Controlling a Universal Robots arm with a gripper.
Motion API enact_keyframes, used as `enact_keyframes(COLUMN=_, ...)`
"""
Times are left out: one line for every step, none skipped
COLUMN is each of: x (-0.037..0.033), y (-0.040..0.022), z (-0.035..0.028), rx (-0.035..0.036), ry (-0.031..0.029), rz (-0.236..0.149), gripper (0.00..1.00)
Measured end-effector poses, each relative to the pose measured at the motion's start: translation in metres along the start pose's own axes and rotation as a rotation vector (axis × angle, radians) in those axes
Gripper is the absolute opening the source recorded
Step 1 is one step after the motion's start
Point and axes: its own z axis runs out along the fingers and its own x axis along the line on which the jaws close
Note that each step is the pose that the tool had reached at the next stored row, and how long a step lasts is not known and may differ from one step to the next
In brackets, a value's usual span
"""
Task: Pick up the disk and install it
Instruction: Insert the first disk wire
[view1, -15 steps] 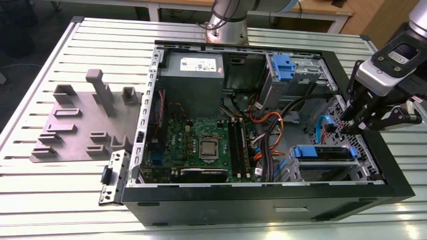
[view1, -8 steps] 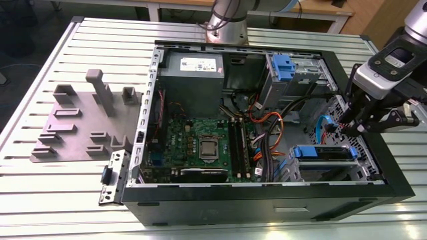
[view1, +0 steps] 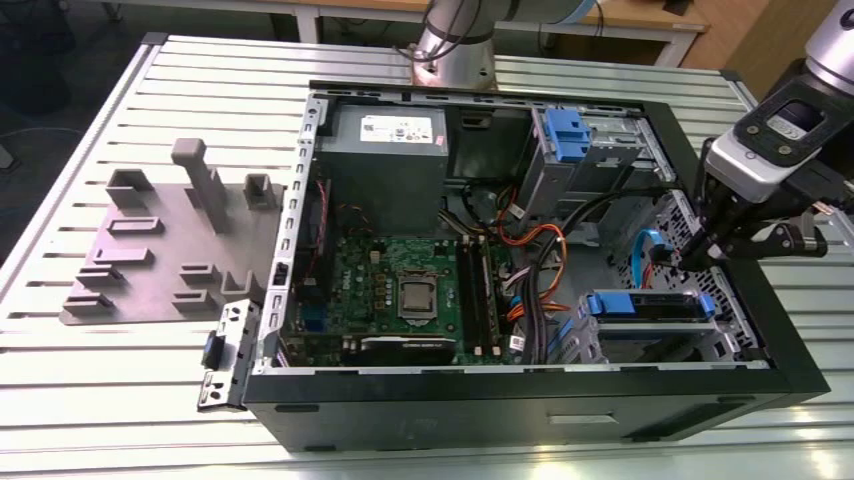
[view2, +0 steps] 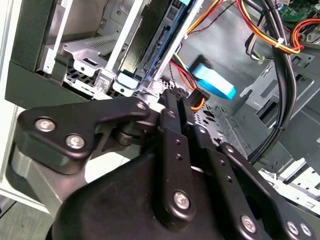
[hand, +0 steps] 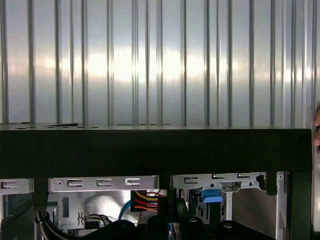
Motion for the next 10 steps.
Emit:
enact_keyframes(x=0.0000, y=0.0000, z=-0.0004, rx=0.0000, ry=-0.0011, rz=0.000, gripper=0.16)
enact_keyframes(x=-0.0001, y=-0.0001, z=-0.0014, rx=-0.0001, ry=-0.0024, rz=0.000, gripper=0.16)
enact_keyframes(x=-0.0002, y=-0.0001, z=-0.0028, rx=-0.0002, ry=-0.0033, rz=-0.001, gripper=0.16)
enact_keyframes(x=-0.0003, y=-0.0002, z=-0.0046, rx=-0.0002, ry=-0.0040, rz=-0.001, gripper=0.16)
enact_keyframes(x=-0.0005, y=-0.0004, z=-0.0064, rx=-0.0003, ry=-0.0050, rz=-0.001, gripper=0.16)
enact_keyframes(x=-0.0006, y=-0.0009, z=-0.0075, rx=-0.0003, ry=-0.0064, rz=-0.001, gripper=0.16)
enact_keyframes(x=-0.0005, y=-0.0015, z=-0.0074, rx=-0.0002, ry=-0.0068, rz=-0.001, gripper=0.16)
enact_keyframes(x=-0.0006, y=-0.0022, z=-0.0074, rx=-0.0002, ry=-0.0071, rz=-0.001, gripper=0.16)
enact_keyframes(x=-0.0007, y=-0.0029, z=-0.0074, rx=-0.0008, ry=-0.0075, rz=-0.001, gripper=0.16)
enact_keyframes(x=-0.0006, y=-0.0038, z=-0.0073, rx=-0.0037, ry=-0.0074, rz=-0.001, gripper=0.16)
